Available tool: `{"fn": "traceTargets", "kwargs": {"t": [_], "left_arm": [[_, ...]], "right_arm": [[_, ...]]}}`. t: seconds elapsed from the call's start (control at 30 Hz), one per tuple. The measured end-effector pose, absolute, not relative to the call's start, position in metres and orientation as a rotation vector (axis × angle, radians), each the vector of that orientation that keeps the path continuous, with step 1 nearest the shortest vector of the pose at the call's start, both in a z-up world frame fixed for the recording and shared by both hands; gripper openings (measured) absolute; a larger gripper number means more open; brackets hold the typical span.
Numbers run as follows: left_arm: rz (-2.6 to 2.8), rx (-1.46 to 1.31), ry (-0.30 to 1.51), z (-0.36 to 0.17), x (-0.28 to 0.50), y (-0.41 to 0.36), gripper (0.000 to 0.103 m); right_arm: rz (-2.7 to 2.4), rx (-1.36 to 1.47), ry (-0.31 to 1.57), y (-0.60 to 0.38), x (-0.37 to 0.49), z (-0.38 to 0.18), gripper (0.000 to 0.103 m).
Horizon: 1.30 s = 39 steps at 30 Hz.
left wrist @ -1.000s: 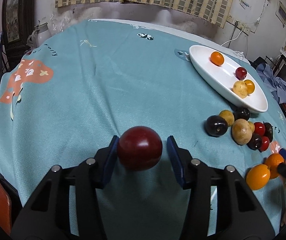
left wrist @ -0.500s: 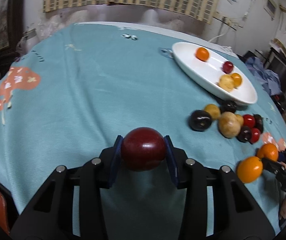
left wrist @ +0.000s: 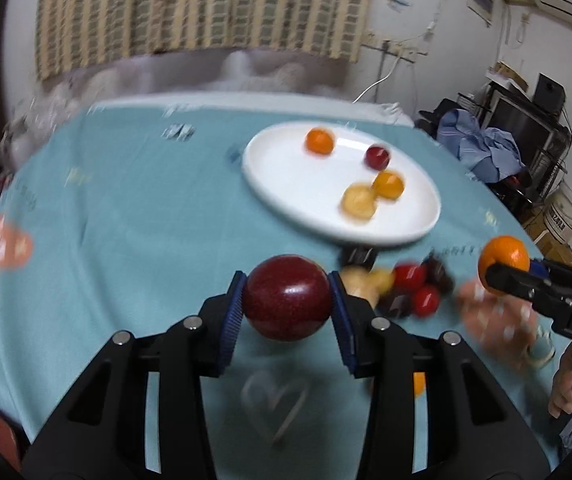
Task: Organize fruits
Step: 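Grasp the red apple with the left gripper while the right gripper grasps a mandarin, then place both held fruits on the white plate and open both grippers, then grasp the small orange with the left gripper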
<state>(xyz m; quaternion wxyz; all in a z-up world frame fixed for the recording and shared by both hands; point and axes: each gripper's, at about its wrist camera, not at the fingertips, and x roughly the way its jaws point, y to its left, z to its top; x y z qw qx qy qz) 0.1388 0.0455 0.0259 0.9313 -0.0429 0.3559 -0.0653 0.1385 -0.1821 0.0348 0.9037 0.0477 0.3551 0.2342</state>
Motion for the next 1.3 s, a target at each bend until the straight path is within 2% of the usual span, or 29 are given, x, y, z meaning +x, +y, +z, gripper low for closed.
{"fn": "traceTargets", "kwargs": {"t": [0.17, 0.4, 0.43, 0.47, 0.57, 0.67, 0.77, 1.0, 1.13, 1.3], "left_arm": [[-0.181, -0.118, 0.721, 0.036, 0.191, 0.017, 0.042], [-0.194, -0.104, 0.799, -0.001, 0.243, -0.004, 0.043], [-0.206, -0.107, 0.808, -0.005, 0.245, -0.005, 0.048], [-0.219, -0.098, 0.810, -0.008, 0.245, -0.006, 0.061], [-0.189, -0.068, 0.758, 0.001, 0.238, -0.004, 0.083], [-0.167, -0.114, 0.712, 0.014, 0.228, 0.008, 0.095], [-0.130, -0.164, 0.696, 0.020, 0.215, 0.024, 0.099], [-0.068, -0.230, 0.713, 0.007, 0.144, 0.051, 0.100], [-0.095, -0.102, 0.699, 0.002, 0.102, 0.025, 0.100], [-0.147, 0.114, 0.692, -0.005, 0.089, -0.015, 0.101]], "right_arm": [[0.432, 0.113, 0.713, -0.184, 0.189, 0.054, 0.042], [0.418, 0.126, 0.806, -0.170, 0.240, 0.007, 0.042], [0.405, 0.119, 0.800, -0.171, 0.243, 0.006, 0.044], [0.393, 0.122, 0.786, -0.172, 0.245, 0.010, 0.062], [0.373, 0.184, 0.670, -0.186, 0.236, 0.028, 0.086], [0.392, 0.244, 0.619, -0.195, 0.225, 0.046, 0.090], [0.405, 0.275, 0.615, -0.197, 0.213, 0.052, 0.101], [0.373, 0.277, 0.720, -0.197, 0.167, 0.017, 0.101], [0.347, 0.286, 0.744, -0.202, 0.151, 0.010, 0.101], [0.312, 0.357, 0.758, -0.220, 0.151, 0.006, 0.101]]}}
